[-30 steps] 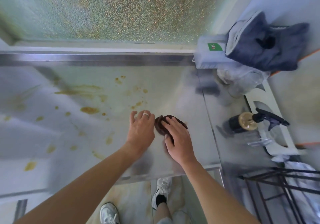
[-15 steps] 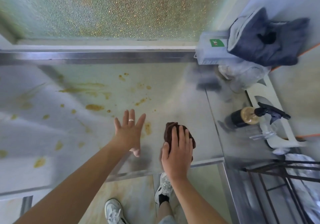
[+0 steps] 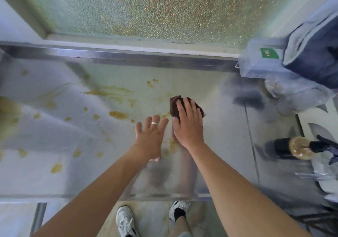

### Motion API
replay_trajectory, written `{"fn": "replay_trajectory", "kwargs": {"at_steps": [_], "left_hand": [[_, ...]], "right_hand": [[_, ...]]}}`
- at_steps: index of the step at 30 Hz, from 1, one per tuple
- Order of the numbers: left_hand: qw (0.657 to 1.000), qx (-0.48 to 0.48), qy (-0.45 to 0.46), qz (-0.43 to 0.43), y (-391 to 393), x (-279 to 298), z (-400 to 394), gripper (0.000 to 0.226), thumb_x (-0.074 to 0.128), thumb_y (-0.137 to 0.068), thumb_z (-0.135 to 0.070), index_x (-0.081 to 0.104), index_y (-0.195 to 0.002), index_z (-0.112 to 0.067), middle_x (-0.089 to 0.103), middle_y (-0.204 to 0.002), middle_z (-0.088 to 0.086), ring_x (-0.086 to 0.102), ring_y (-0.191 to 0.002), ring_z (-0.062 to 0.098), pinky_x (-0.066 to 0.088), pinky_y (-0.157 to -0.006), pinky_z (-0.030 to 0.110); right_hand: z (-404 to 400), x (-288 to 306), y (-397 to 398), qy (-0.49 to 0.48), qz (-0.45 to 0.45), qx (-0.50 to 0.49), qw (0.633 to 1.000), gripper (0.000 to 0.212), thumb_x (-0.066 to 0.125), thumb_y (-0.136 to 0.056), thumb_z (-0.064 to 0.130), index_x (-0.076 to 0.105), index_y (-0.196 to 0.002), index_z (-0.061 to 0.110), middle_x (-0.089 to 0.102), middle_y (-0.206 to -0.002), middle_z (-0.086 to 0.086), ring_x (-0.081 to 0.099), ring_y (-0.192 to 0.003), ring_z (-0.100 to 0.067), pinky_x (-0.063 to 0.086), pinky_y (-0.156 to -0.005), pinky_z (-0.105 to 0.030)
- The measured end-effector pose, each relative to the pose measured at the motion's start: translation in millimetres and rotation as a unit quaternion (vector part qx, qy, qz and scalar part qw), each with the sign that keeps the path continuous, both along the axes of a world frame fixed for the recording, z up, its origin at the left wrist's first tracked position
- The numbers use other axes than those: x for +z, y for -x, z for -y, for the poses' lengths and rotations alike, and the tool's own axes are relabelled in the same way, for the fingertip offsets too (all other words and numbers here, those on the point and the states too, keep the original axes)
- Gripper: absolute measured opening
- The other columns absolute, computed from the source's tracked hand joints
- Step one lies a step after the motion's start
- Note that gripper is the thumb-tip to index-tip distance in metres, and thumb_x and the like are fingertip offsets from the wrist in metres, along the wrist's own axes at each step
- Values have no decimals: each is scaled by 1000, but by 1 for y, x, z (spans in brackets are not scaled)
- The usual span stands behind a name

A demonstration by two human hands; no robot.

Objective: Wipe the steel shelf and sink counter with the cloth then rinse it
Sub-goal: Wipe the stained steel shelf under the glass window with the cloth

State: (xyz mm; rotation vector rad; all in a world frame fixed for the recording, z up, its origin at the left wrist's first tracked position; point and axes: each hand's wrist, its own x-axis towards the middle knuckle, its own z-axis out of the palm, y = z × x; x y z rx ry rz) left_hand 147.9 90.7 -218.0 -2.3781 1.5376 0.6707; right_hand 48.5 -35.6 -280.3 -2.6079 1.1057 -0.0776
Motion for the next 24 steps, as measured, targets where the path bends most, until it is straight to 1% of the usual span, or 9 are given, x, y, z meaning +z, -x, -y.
{"fn": "replay_trajectory", "kwargs": {"at_steps": [4,7,9,11,14,16,20,24], "left_hand": [[1000,3,3,0,0,-2,-1,126,88,-55,-45,8,-149,-22,16,-147,5,22,-137,32,31,-110,52],[1000,0,8,10,-1,-3,-2,132,90,-52,-47,7,-151,-21,18,-147,5,25,-136,31,32,-109,51],[999,-11,25,27,-3,-5,-4,134,92,-48,-51,10,-150,-19,23,-147,5,29,-135,30,32,-107,50],[998,-6,46,39,-6,-7,-9,138,92,-45,-56,11,-149,-16,24,-147,7,30,-135,31,29,-110,49],[998,25,55,33,-11,-7,-20,143,88,-47,-65,5,-152,-13,16,-155,11,17,-145,34,18,-118,55],[997,32,59,31,-16,-6,-27,140,85,-51,-66,4,-152,-12,14,-158,11,13,-148,33,14,-119,58],[998,21,54,24,-23,-5,-36,136,82,-54,-68,5,-152,-12,20,-156,10,15,-148,33,14,-118,58],[998,5,54,12,-31,-4,-42,133,82,-57,-66,5,-153,-15,19,-157,9,15,-148,32,15,-118,58]], "right_hand": [[32,4,-29,-50,-25,49,997,64,37,-101,39,17,-161,29,6,-171,0,0,-157,-24,1,-127,-48],[42,6,-37,-64,-35,57,996,64,38,-102,39,14,-161,32,3,-171,2,-3,-157,-24,-3,-126,-47],[36,7,-36,-57,-32,51,997,64,39,-103,37,14,-161,32,4,-171,1,-2,-157,-24,-2,-126,-47],[23,8,-31,-55,-26,54,997,63,39,-103,37,16,-161,32,5,-171,2,-2,-158,-23,-1,-127,-46],[-11,11,-15,-47,-15,61,997,62,40,-102,34,19,-161,31,9,-171,1,3,-157,-23,3,-128,-45],[-38,15,-2,-36,-4,58,998,62,42,-101,32,22,-161,29,12,-170,1,6,-157,-24,7,-128,-46],[-84,19,21,-38,4,40,998,63,43,-100,30,25,-160,27,12,-170,2,6,-158,-22,10,-127,-45],[-122,18,38,-27,21,8,999,62,47,-98,29,32,-158,25,21,-168,1,13,-157,-22,17,-126,-46]]}}
